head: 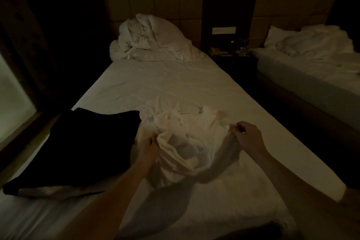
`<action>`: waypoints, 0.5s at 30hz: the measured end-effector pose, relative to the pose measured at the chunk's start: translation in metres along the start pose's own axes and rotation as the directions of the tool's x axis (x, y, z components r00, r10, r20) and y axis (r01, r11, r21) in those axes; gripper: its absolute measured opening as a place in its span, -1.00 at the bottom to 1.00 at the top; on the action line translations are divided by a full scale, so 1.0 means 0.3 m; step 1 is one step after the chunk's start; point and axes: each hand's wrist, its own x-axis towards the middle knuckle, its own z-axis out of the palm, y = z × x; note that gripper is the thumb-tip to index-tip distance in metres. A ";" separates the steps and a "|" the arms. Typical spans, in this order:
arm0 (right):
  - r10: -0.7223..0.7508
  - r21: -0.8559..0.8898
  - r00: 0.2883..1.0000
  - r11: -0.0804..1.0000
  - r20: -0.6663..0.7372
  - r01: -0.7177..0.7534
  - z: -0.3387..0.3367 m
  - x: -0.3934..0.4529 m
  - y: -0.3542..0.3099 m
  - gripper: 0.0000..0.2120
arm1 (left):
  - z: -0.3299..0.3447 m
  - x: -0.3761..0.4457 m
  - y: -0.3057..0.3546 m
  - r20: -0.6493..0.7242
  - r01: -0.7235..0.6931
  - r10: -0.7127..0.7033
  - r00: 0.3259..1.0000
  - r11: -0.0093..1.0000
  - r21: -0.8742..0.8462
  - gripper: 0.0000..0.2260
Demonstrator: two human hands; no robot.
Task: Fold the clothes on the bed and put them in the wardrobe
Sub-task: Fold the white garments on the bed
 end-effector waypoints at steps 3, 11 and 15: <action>0.043 0.071 0.999 0.996 0.017 -0.045 0.048 0.159 -0.022 -0.72 | 0.008 0.132 0.032 0.210 0.310 -0.251 0.945 0.894 -0.323 -0.55; 0.165 0.354 0.986 0.922 0.011 -0.158 0.242 0.581 0.017 -0.64 | -0.014 0.519 0.063 0.519 0.218 -0.075 0.852 0.951 -0.219 -0.74; 0.202 0.334 0.979 0.924 -0.014 -0.186 0.390 0.772 0.088 -0.65 | 0.067 0.744 0.037 0.221 0.140 -0.096 0.971 0.971 -0.193 -0.61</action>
